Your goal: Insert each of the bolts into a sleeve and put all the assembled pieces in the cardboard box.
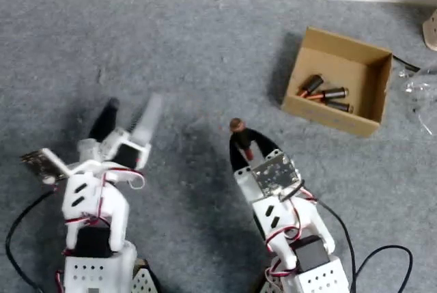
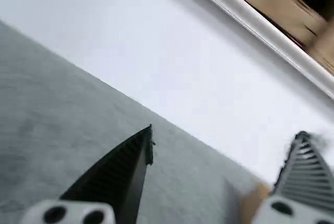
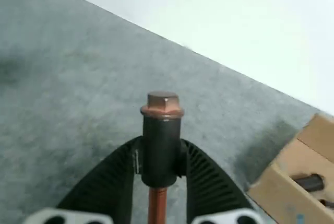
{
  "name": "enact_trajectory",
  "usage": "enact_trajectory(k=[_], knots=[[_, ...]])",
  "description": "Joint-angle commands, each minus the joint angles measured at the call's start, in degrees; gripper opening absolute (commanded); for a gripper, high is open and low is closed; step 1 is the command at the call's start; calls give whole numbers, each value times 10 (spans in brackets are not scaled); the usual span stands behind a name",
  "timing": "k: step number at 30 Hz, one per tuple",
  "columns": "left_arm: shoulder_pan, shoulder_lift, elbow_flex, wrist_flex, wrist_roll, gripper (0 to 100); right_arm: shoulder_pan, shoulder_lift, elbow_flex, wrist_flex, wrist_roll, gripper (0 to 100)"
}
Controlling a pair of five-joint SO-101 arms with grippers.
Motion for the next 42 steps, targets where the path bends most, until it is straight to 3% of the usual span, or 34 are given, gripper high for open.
enact_trajectory(k=[1, 4, 8, 11, 14, 19, 22, 25, 34, 36, 40, 42], knots=[[-36, -7, -26, 27, 13, 375, 32, -11, 34, -102, 6, 8], [-34, -7, -28, 55, 13, 375, 56, -10, 65, -160, 6, 8], [-33, -7, -31, 97, 13, 375, 83, -10, 73, -162, 6, 8], [-1, -7, -31, 118, -29, 361, 104, -10, 73, -155, 6, 8], [37, -7, -31, 130, -83, 261, 128, -10, 73, -142, 6, 8], [40, -7, -30, 127, -122, 0, 153, -10, 73, -114, 6, 8], [40, -7, -30, 127, -123, 40, 153, -10, 73, -96, 8, 8], [40, -7, -31, 127, -123, 2, 154, -10, 73, -80, 9, 8], [39, -5, -28, 133, -126, 7, 160, -10, 73, -24, 9, 8], [35, -5, -36, 171, -176, 7, 178, -10, 73, -18, 10, 8], [36, -4, -59, 259, -409, 6, 209, -10, 73, 7, 10, 8], [44, -7, -43, 257, -437, 6, 216, -10, 73, 33, 10, 8]])
